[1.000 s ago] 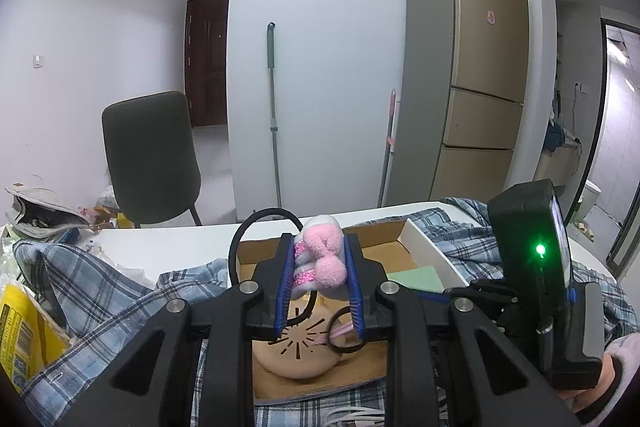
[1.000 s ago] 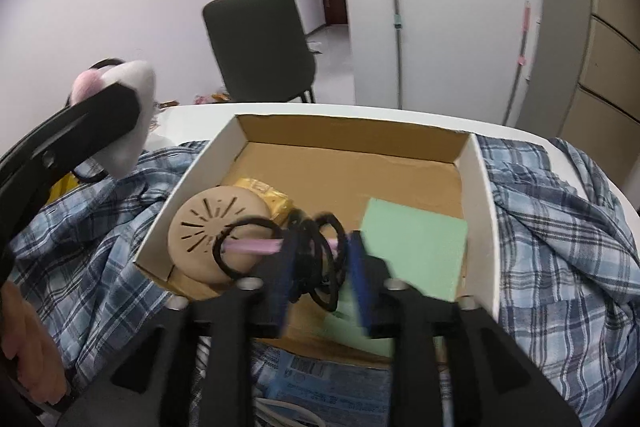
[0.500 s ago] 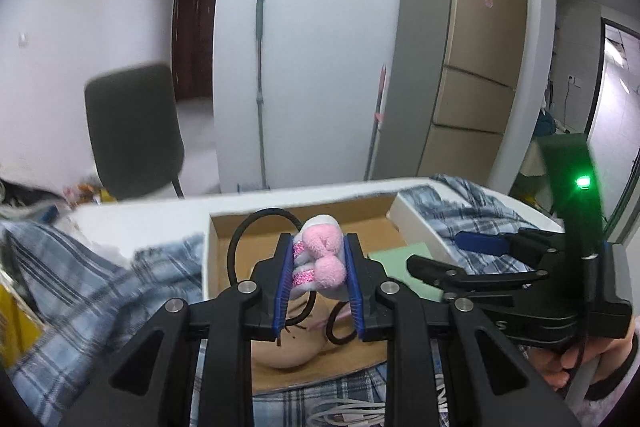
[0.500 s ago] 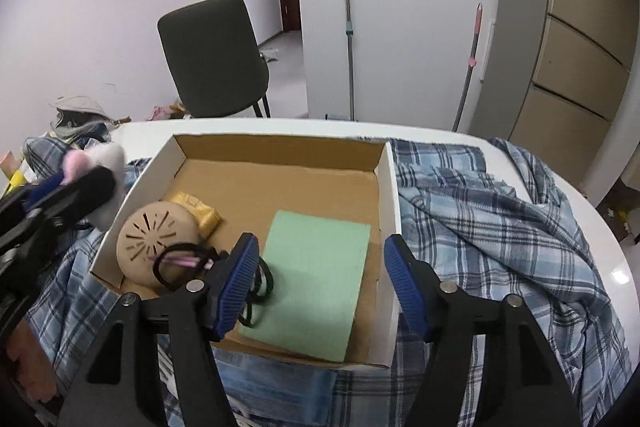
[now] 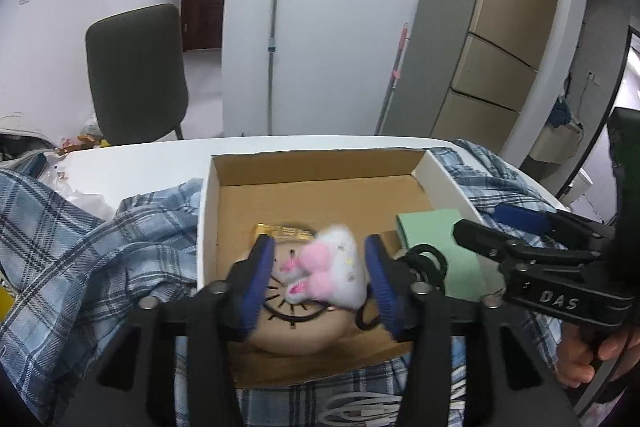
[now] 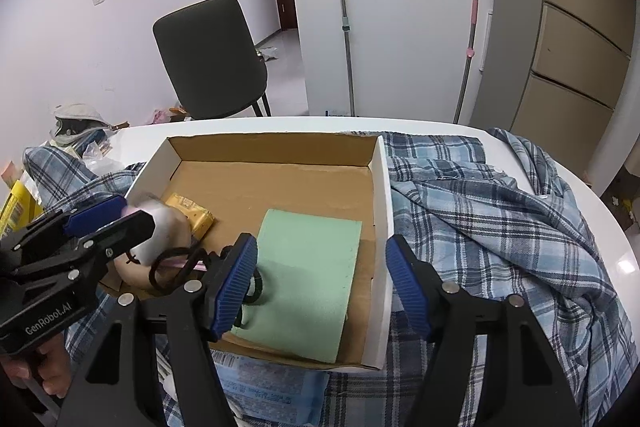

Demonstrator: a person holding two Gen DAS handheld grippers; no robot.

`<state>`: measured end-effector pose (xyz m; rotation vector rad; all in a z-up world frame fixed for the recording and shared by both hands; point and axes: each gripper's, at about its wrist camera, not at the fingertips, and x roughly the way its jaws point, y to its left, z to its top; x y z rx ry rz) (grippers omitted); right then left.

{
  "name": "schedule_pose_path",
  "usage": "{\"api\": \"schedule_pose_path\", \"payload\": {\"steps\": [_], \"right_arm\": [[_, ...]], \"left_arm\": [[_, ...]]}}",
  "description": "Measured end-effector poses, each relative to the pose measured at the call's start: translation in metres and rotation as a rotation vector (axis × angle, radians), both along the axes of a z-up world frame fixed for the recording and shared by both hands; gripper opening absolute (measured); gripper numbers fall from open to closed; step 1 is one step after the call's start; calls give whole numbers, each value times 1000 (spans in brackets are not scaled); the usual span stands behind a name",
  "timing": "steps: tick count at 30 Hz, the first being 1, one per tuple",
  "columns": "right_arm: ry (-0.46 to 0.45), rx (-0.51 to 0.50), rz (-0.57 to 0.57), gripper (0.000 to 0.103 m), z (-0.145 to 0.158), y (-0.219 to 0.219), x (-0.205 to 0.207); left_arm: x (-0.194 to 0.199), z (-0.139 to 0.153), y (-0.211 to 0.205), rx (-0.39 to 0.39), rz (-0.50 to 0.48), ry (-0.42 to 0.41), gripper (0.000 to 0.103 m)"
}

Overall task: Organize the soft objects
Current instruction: 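Open both tools to drop the hair ties into the box, then lower the right tool onto the white cable and grasp it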

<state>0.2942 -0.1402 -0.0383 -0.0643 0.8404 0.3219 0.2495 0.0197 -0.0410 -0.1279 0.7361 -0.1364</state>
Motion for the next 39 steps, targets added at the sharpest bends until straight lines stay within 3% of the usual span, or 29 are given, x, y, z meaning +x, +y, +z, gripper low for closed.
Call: {"api": "schedule_pose_path", "payload": {"steps": [3, 5, 8, 23, 26, 28, 33, 39], "right_arm": [[-1, 3, -4, 66, 1, -1, 0], [-3, 5, -8, 66, 2, -2, 1], [-17, 10, -14, 67, 8, -3, -2], [-163, 13, 7, 72, 78, -10, -53], [-190, 28, 8, 76, 90, -15, -69], [-211, 40, 5, 79, 96, -19, -80], [-247, 51, 9, 84, 100, -27, -106], [-217, 48, 26, 84, 81, -25, -116]], "left_arm": [[0, 0, 3, 2, 15, -2, 72], [-3, 4, 6, -10, 24, -25, 72], [-12, 17, 7, -9, 47, -88, 80], [-86, 103, -10, 49, 50, -339, 87], [-104, 113, -14, 62, 46, -370, 94], [-116, 117, -16, 59, 41, -399, 103], [-138, 118, -20, 49, 33, -420, 103], [-155, 105, -21, 57, 43, -419, 103]]}}
